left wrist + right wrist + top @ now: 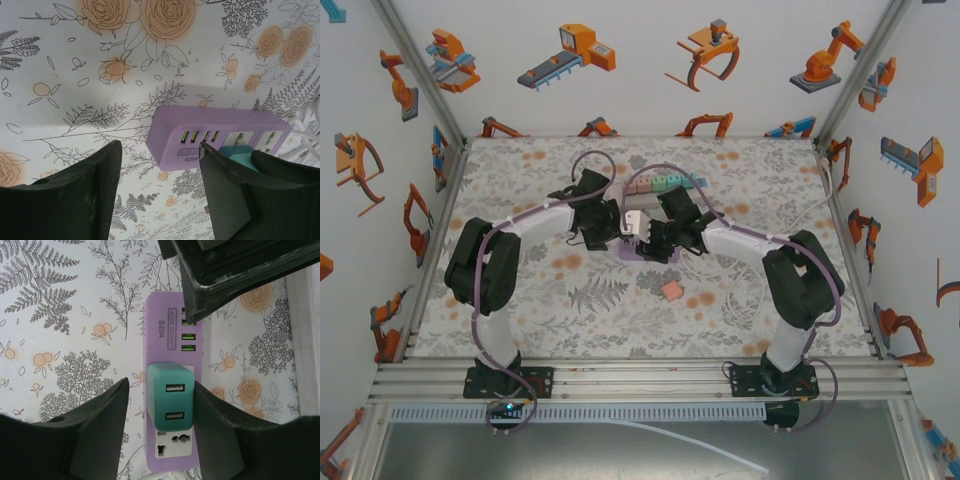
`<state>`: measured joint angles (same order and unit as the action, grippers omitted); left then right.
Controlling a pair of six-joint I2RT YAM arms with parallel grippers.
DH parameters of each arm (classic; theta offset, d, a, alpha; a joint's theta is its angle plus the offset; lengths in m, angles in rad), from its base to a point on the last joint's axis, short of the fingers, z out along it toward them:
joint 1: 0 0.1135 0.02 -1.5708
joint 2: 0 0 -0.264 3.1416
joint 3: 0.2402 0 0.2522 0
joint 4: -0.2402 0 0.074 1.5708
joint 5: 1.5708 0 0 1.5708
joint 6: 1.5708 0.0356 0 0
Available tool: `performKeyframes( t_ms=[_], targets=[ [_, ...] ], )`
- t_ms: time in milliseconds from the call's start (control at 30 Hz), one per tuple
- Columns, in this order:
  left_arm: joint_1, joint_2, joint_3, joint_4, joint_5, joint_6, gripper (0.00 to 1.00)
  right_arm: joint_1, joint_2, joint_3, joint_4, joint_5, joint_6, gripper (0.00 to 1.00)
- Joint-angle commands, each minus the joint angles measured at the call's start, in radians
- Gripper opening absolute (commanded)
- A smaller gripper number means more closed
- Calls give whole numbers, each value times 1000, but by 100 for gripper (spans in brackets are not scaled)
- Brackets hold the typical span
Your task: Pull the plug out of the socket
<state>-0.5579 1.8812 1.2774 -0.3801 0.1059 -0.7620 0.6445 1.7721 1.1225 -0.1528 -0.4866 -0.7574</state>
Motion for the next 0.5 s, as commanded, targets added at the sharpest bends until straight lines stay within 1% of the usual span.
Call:
performKeyframes(
  t_ms=[0,100,200,300,467],
  targets=[
    [-6,28,37,-36,0,-11,59,-5,21,29,-22,-33,-10,49],
    [-12,47,54,-65,-16,2,57,-5,23,30,-27,-37,-13,48],
    [-25,56,60,-90,-53,15,51,-6,23,30,-29,-36,-17,46],
    [-33,68,60,-102,-72,21,47,-7,24,30,-38,-38,-35,43],
    [-48,85,54,-112,-81,18,45,-6,36,34,-67,-36,-58,37]
  ],
)
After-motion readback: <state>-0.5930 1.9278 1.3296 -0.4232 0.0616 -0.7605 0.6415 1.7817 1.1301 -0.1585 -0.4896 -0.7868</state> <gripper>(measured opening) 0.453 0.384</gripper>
